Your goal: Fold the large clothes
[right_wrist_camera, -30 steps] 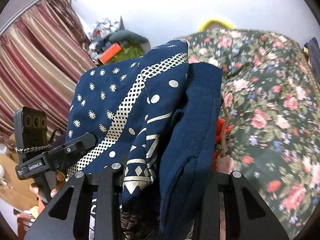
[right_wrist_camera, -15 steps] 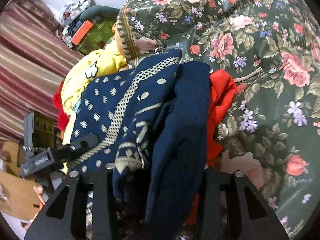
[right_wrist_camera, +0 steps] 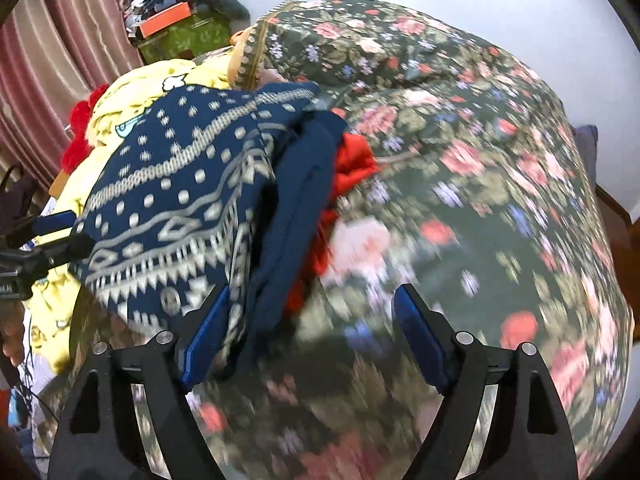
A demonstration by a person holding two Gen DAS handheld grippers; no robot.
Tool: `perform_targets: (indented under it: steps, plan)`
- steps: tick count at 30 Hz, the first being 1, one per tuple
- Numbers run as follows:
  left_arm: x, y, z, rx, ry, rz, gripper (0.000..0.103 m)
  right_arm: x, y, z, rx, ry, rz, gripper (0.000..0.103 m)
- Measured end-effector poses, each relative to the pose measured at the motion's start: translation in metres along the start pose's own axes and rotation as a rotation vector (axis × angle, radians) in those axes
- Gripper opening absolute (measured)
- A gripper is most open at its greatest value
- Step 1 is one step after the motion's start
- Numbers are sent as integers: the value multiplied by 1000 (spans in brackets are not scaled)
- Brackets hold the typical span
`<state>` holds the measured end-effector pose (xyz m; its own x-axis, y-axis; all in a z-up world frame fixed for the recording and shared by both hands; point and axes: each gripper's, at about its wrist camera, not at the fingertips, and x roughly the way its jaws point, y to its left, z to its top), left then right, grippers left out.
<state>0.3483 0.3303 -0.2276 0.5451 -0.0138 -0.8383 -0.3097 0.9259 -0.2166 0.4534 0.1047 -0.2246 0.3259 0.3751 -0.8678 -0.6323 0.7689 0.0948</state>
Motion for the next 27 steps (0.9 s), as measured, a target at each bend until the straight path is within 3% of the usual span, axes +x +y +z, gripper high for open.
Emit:
perform_targets:
  steps: [6,12,19,22,27]
  plan:
    - [-25,-16,-18,20,-1,70,96,-38,-7,-14,77,-18,5,79]
    - [-88,-33,-24,10,-102,51,95,-106,10,-22,108,-158,60,79]
    - [-209,-78,-35,86,-366,19,95,-210,47,-31,42,-407,68,79]
    - [-263,-99,-52,130,-525,29,95,-257,63,-42,12,-536,61,79]
    - [-323,-122,-86,171,-710,36,95,-307,83,-64,-16,-695,43,79]
